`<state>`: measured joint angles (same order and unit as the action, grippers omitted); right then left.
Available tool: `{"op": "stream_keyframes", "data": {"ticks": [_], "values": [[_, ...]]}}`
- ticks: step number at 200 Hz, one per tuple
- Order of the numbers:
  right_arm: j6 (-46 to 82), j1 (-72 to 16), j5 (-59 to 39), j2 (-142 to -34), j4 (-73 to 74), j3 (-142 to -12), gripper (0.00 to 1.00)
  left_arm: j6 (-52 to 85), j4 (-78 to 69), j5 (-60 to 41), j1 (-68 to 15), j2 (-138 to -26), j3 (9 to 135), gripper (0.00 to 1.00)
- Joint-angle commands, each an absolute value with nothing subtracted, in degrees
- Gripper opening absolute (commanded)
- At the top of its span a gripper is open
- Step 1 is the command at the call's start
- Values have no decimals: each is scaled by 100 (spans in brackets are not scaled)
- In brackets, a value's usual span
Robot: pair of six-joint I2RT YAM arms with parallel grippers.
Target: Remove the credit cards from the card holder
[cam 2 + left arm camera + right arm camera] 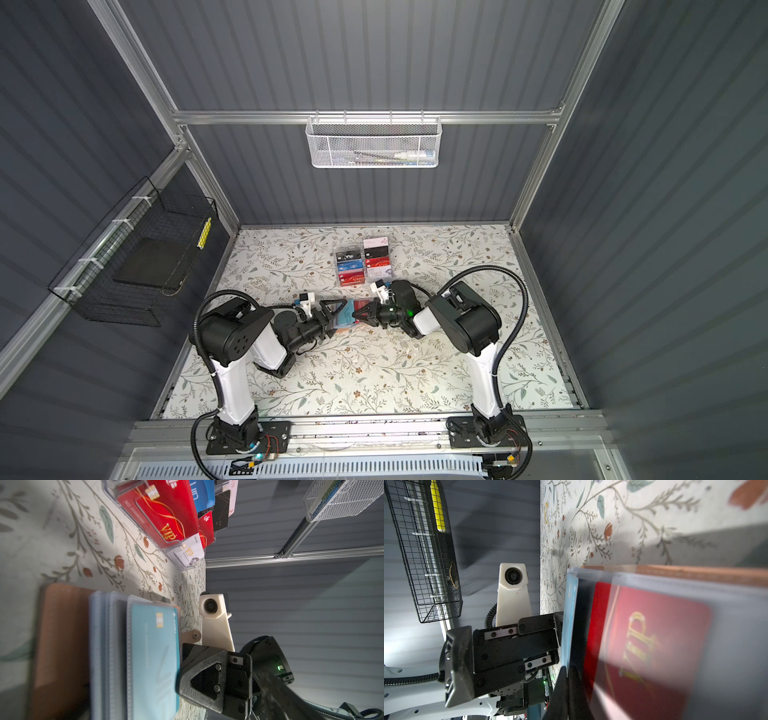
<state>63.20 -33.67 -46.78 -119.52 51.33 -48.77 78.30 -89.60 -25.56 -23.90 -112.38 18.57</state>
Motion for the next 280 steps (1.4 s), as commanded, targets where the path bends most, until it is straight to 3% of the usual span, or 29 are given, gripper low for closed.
{"op": "stream_keyframes", "data": {"ticks": [1, 140, 223, 280], "values": [[6328, -3269, -4790, -11901, 5379, -4844, 3, 7752, -8666, -2595, -2338, -11279, 1733, 100], [5950, -3097, -4560, -11701, 4450, -4829, 0, 7752, -8597, -2711, -2230, -11075, 1652, 100], [6366, -3123, -4509, -11681, 4920, -4588, 0, 7055, -5973, -2597, -2230, -9127, 1926, 100], [6415, -3206, -4526, -11757, 4967, -4640, 0, 6696, -4930, -2470, -2457, -8701, 2317, 100]]}}
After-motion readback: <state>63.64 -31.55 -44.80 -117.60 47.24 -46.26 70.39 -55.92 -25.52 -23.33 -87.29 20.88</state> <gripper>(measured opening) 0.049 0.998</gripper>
